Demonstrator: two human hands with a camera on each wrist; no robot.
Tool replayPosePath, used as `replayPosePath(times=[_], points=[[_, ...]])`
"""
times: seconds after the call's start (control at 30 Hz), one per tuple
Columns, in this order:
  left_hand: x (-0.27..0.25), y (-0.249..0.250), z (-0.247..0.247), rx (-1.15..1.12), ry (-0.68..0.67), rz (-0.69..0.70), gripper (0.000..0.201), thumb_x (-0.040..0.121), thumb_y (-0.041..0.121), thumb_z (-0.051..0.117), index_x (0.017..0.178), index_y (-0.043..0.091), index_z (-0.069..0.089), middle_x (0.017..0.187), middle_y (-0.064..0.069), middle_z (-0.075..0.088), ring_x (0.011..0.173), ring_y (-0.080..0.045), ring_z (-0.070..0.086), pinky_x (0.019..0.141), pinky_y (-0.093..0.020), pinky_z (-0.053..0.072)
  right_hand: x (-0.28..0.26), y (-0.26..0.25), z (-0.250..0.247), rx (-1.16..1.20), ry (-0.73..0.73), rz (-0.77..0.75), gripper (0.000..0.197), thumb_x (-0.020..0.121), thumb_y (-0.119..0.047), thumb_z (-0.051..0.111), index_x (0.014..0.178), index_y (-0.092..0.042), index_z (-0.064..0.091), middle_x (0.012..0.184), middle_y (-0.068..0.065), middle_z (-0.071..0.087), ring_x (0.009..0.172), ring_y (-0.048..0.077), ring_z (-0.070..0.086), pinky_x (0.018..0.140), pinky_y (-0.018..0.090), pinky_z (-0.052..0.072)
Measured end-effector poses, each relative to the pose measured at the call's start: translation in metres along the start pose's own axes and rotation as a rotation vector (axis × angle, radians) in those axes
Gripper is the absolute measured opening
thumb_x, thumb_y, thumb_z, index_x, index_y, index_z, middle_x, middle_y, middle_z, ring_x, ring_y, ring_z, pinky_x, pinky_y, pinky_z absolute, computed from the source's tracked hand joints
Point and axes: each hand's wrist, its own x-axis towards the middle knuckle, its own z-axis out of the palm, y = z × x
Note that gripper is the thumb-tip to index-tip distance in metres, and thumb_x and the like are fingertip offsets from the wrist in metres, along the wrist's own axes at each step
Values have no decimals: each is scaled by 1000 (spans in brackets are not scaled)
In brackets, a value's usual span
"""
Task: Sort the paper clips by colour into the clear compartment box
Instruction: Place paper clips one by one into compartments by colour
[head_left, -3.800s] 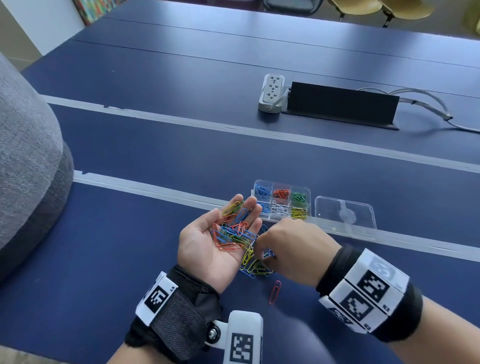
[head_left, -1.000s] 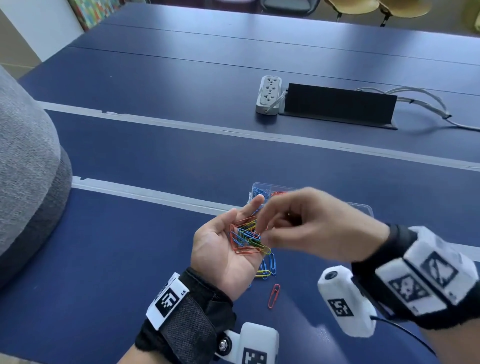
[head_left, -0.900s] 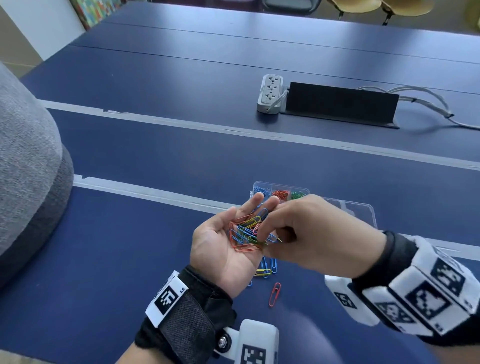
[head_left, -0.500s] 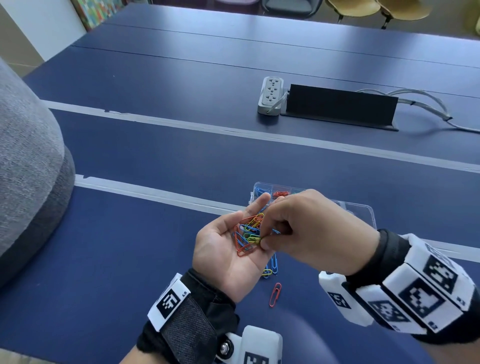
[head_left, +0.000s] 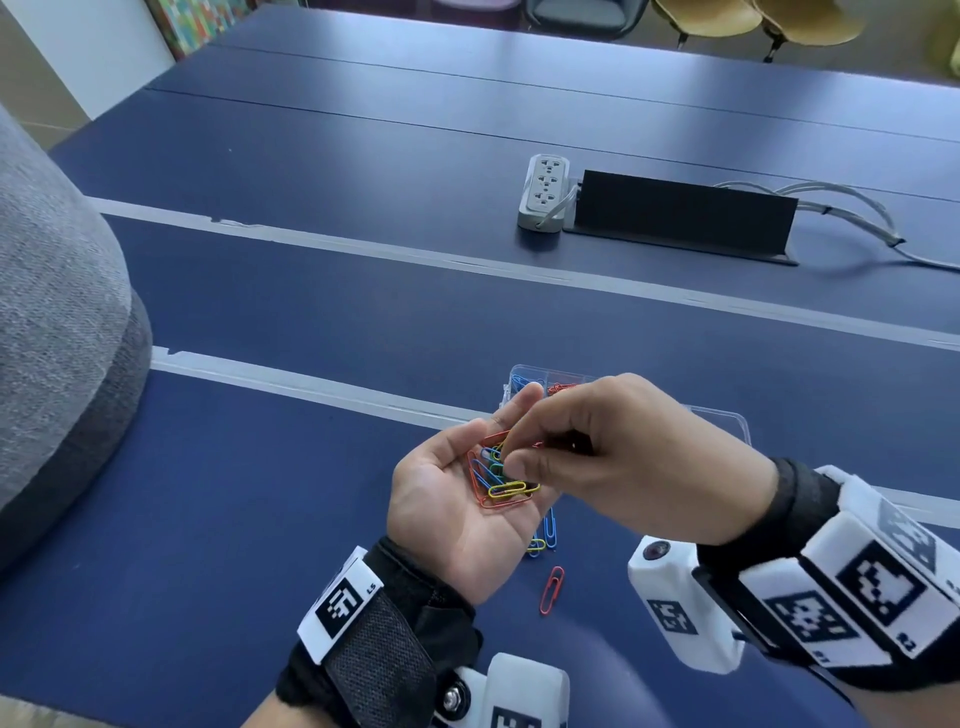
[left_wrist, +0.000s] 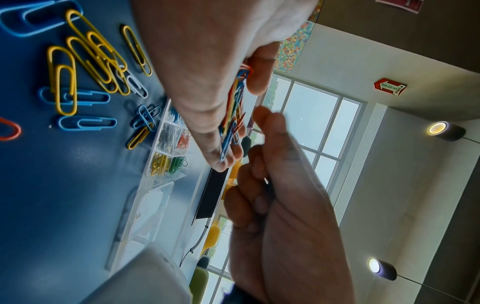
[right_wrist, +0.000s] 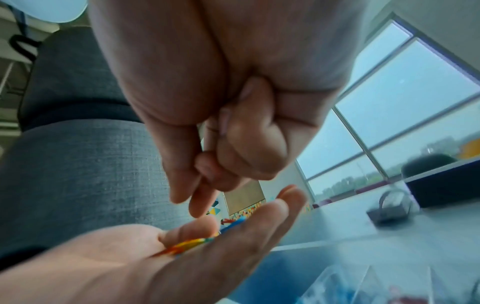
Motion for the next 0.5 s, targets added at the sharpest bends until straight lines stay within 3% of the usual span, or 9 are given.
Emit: replayPosePath(times=[0.07, 0.13, 0.2, 0.27, 0.33, 0.43, 0.5], points=[[0, 0, -1, 23, 3, 12, 47, 86, 13, 32, 114, -10, 61, 101, -24, 69, 83, -34, 70, 75, -42, 58, 0, 2, 0, -140, 18, 1, 13, 82, -20, 60, 84, -26, 72, 65, -15, 60, 63, 7, 54, 61, 15, 41], [0, 0, -1, 61, 6, 13, 50, 81, 13, 34, 118, -7, 61, 102, -23, 68, 84, -30, 67, 79, -36, 55, 0, 2, 4, -273, -20, -17, 17, 82, -22, 55, 86, -29, 70, 73, -9, 64, 70, 12, 55, 68, 27, 47], [0, 0, -1, 69, -12, 8, 53, 77, 13, 33, 119, -6, 60, 92, -22, 69, 74, -28, 67, 70, -30, 56, 0, -2, 8, -316, -54, 10, 17, 83, -28, 54, 91, -31, 68, 79, -7, 63, 78, 15, 53, 73, 33, 48], [0, -1, 0, 23, -41, 10, 54, 76, 12, 31, 117, -9, 60, 77, -19, 68, 62, -26, 65, 57, -25, 54, 2, -7, 9, -337, -52, 33, 16, 85, -32, 53, 94, -31, 67, 83, -7, 59, 84, 18, 51, 75, 34, 48], [0, -2, 1, -17, -53, 20, 55, 74, 11, 32, 115, -11, 62, 72, -17, 67, 57, -25, 64, 54, -26, 54, 4, -10, 11, -361, -33, 14, 17, 86, -31, 52, 92, -28, 67, 87, -5, 59, 87, 21, 54, 75, 35, 49], [-1, -1, -1, -3, -54, 13, 55, 74, 12, 33, 115, -9, 62, 78, -18, 69, 64, -27, 68, 62, -32, 58, 4, -9, 13, -316, 8, -23, 15, 84, -28, 54, 85, -25, 68, 72, -9, 51, 74, 17, 51, 69, 31, 48], [0, 1, -1, 10, -41, 10, 55, 74, 13, 33, 117, -8, 61, 89, -20, 69, 75, -29, 69, 72, -36, 58, 4, -9, 10, -246, 28, -18, 11, 80, -26, 59, 81, -25, 70, 56, -16, 43, 59, 6, 46, 60, 17, 41]])
